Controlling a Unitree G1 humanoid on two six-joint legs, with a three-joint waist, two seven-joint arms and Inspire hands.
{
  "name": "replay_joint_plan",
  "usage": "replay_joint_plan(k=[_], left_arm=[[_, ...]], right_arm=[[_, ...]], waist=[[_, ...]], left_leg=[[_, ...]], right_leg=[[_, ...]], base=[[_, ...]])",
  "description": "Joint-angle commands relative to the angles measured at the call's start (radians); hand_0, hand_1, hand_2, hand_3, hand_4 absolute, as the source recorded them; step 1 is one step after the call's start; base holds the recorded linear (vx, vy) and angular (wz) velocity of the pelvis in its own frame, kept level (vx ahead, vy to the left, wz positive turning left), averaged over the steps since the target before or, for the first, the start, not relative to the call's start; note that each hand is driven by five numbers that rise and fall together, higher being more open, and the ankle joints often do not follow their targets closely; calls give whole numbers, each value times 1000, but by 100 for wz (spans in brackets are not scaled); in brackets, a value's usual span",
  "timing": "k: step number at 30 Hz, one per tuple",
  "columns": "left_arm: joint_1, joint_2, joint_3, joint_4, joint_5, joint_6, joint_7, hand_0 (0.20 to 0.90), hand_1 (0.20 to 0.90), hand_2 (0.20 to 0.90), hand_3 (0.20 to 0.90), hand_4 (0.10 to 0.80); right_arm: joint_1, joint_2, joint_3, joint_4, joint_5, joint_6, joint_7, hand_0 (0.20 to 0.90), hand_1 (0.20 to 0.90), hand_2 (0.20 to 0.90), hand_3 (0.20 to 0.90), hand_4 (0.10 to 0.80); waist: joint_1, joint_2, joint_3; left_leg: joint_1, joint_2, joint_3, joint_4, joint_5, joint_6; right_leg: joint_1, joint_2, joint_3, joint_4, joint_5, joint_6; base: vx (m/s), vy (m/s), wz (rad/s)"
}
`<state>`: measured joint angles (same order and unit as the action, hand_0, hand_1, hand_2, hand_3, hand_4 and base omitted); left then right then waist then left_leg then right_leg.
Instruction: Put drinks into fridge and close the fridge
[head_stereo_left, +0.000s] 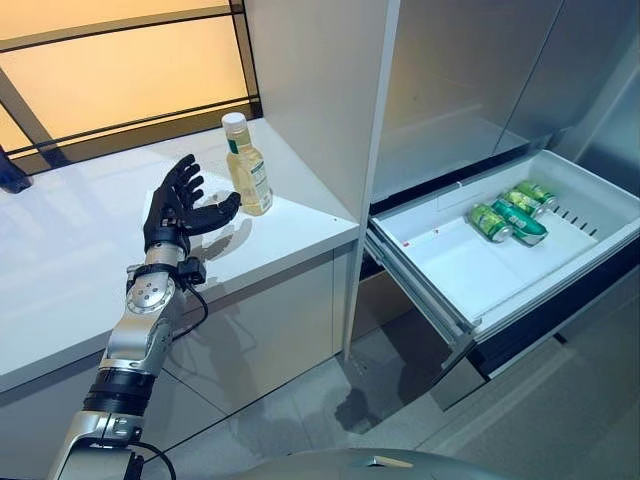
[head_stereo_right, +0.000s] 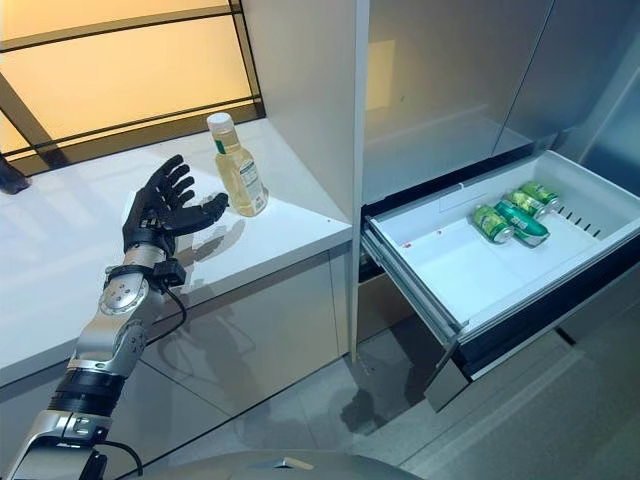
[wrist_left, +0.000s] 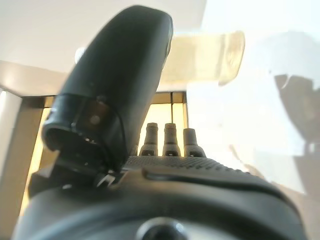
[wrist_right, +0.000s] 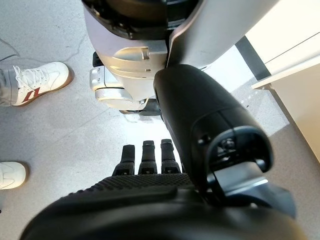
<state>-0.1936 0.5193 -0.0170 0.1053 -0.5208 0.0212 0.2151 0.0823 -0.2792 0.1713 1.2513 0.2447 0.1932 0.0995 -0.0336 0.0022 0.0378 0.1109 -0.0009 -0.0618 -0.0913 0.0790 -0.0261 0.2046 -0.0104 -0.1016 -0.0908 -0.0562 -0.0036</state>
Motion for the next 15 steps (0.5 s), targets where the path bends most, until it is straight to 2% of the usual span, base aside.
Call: replay_joint_plan(k=[1, 15], left_arm=[[-170, 22, 7, -4, -46, -53, -21, 900, 900, 900, 900, 800], [-231, -10, -11, 44, -199, -31, 0, 900, 900, 900, 900, 800]], right_arm=[[-22, 27, 19, -8, -13, 14, 23, 900, 900, 900, 900, 800], [-28, 23, 38, -13, -19, 28, 25, 900, 900, 900, 900, 800]], waist=[[2, 9, -9], [-12, 10, -14]], left_leg=[[34, -34, 6, 11, -130, 33], [38, -37, 8, 11, -131, 33]], right_leg=[[-65, -3, 27, 28, 25, 64], [-66, -2, 34, 30, 26, 66]], base=[[12, 4, -5], [4, 1, -1]])
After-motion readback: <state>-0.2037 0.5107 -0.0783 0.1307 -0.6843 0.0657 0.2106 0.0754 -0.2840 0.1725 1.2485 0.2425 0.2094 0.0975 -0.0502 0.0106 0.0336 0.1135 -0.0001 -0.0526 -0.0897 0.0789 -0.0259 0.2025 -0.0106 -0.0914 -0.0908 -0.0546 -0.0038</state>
